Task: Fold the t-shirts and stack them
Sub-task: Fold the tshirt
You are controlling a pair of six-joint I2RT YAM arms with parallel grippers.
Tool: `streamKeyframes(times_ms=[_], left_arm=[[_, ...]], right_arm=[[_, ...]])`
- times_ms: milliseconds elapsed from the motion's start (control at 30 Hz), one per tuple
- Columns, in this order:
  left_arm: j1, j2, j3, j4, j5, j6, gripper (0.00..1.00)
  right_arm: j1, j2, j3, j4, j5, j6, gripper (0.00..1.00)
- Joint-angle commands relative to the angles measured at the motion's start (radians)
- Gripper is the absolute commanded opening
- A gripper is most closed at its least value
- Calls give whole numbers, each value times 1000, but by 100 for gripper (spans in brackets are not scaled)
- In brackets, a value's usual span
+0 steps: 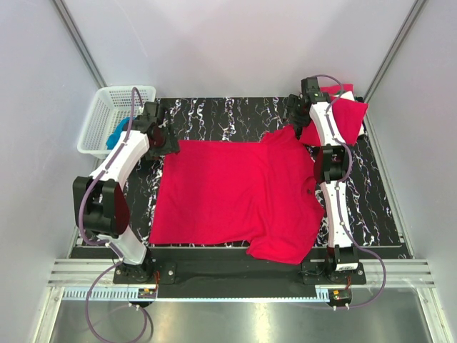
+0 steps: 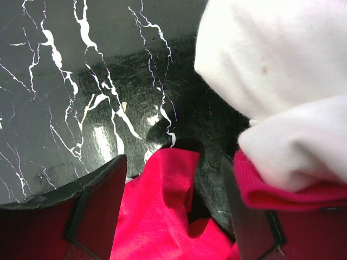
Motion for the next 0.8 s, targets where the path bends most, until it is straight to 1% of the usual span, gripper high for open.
streamKeyframes(times_ms=[0,33,167,467,533,600,633,700,767], left_arm=[[10,3,41,37,13,14,71],[11,7,41,37,10,14,71],[14,17,47,37,10,11,71],[24,32,70,38,-25,5,71],[36,63,104,37,-33,2,71],[47,116,133,32,-28,0,71],[54,139,174,29,-27,-3,71],[57,213,222,20,-38,2,71],[57,291,315,-6,-44,9,70]], right_arm=[[-14,25,33,18,-5,6,76],[-14,25,32,18,-8,6,73],[-12,26,18,7,-24,7,71],[14,29,1,-5,-27,-1,72],[20,26,-7,-5,-17,-4,73],[23,28,-8,-8,-17,-4,72],[26,26,-10,-11,-17,-4,71],[34,25,-16,-11,-14,-7,67],[37,26,-29,-14,-11,-5,64]])
